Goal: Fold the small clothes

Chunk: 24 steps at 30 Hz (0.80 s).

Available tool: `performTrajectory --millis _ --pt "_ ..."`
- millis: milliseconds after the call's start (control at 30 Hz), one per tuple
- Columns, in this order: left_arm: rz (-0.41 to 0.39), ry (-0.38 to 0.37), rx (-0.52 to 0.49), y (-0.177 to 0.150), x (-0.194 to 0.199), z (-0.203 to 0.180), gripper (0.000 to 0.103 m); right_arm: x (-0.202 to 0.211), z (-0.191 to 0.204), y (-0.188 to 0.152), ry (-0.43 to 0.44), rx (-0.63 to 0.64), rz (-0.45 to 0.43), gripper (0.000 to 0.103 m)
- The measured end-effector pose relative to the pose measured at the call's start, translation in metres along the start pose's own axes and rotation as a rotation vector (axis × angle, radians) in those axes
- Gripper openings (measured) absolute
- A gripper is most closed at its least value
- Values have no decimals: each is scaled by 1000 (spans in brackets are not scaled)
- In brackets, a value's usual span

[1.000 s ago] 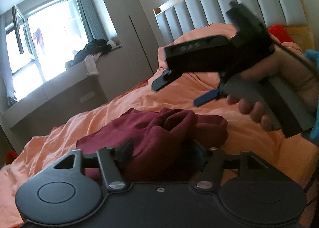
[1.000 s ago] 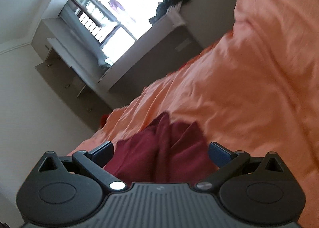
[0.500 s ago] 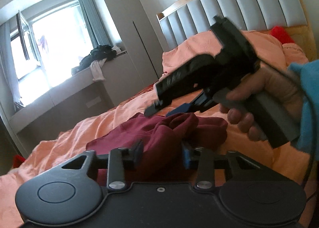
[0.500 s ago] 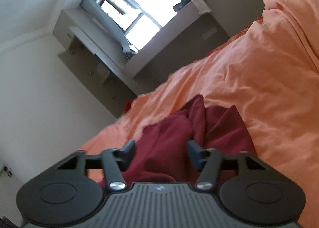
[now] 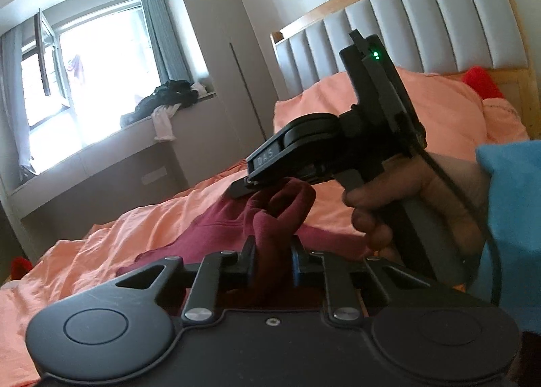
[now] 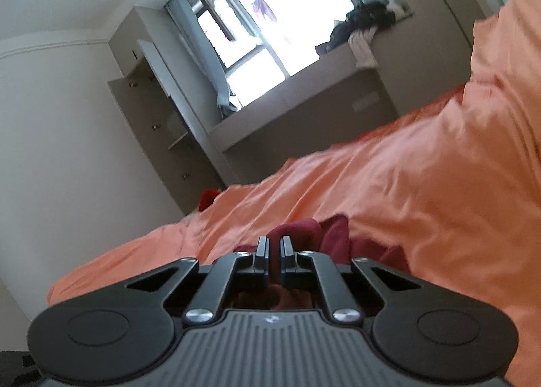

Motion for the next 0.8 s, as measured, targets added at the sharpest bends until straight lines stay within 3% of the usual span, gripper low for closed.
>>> performTrajectory --millis 267,667,800 --pt "30 -68 -11 -5 -19 -21 20 20 -14 14 -102 46 -46 6" --pt "103 -121 -4 -21 -33 -35 21 22 -34 -5 -238 116 85 6" --pt "116 -136 22 -19 -32 -32 26 20 -38 -15 -245 136 130 7"
Point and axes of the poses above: each gripper's, at about its wrist camera, not at the fingertips, and x roughly against the way its jaws point, z to its left, y to its top, the point moved 1 cm from there along -x, roughly the way its jaws point, and after that the axes turned 10 degrees about -z, right-handed, at the moved point
